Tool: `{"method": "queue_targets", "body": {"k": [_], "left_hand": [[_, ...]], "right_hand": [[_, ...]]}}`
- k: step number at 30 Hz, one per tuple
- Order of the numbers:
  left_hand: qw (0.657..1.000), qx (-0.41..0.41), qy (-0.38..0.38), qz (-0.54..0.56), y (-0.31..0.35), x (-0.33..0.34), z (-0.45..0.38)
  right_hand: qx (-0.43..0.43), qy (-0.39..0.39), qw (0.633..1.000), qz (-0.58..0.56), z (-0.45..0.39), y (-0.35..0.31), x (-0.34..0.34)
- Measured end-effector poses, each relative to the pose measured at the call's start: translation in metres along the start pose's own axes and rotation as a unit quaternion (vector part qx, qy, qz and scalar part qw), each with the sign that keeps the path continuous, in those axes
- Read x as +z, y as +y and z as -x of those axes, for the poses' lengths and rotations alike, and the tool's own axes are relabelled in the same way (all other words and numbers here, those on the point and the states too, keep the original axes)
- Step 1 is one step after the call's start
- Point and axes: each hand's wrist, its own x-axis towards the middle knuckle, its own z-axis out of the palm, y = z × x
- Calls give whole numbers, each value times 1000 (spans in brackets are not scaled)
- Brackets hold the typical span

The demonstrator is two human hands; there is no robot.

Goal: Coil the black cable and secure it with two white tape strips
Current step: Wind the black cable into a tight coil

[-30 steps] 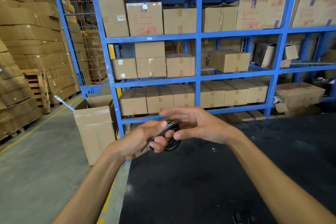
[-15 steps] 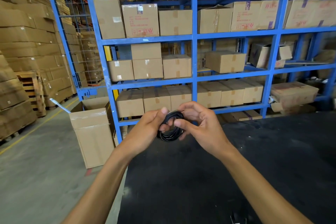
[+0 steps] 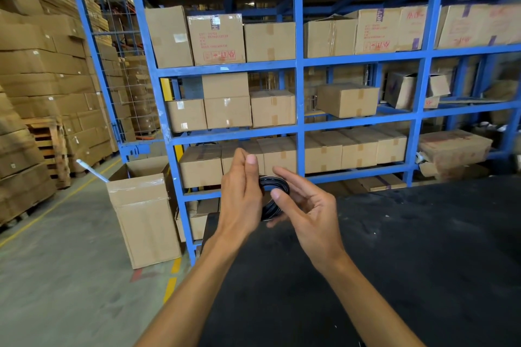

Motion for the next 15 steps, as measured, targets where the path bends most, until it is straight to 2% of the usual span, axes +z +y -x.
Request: {"method": "queue_targets", "body": {"k": [4, 9, 12, 15], "left_hand": [[1000, 19, 4, 21, -1, 7, -1], [996, -49, -18, 78, 3, 19, -3], [993, -31, -43, 108, 8, 25, -1], [995, 5, -50, 81, 9, 32, 0]], "right_hand": [[4, -17, 999, 45, -1, -10, -8], [8, -37, 994, 106, -4, -22, -24], [28, -60, 990, 125, -6, -25, -36], [23, -66, 985, 161, -10, -29, -46]]}}
